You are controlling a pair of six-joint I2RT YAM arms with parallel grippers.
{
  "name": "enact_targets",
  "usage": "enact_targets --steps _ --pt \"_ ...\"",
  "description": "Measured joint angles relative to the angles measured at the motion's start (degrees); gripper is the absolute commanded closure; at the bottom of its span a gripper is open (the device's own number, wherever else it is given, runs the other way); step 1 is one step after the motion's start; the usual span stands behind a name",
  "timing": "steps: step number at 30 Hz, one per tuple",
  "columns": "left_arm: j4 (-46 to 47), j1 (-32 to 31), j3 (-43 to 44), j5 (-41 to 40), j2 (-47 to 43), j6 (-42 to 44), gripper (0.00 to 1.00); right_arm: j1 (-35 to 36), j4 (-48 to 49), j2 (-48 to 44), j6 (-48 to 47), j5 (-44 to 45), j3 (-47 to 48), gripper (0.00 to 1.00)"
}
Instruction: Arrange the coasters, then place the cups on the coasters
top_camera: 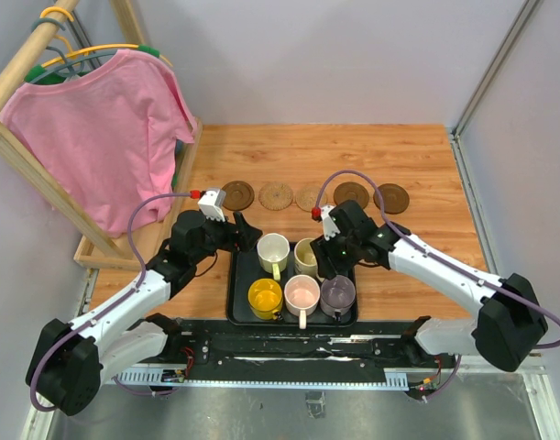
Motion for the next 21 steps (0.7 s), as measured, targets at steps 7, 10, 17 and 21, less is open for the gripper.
enact_targets --steps 7,10,17,21 --pt "0.0 0.0 0.0 0.0 0.0 0.0 0.13 0.0 2.9 3.1 1.1 0.1 -1.3 0.45" --pt "0.0 0.0 0.0 -0.1 0.0 0.1 0.13 0.0 4.3 4.4 1.5 0.2 -1.5 0.46" --pt "0.0 0.0 0.0 -0.1 0.5 0.3 0.13 0.0 6.0 7.0 1.8 0.3 -1.5 0.57" --pt "0.1 0.0 0.0 -0.1 0.6 0.3 0.13 0.1 6.6 7.6 2.0 0.5 -1.5 0.69"
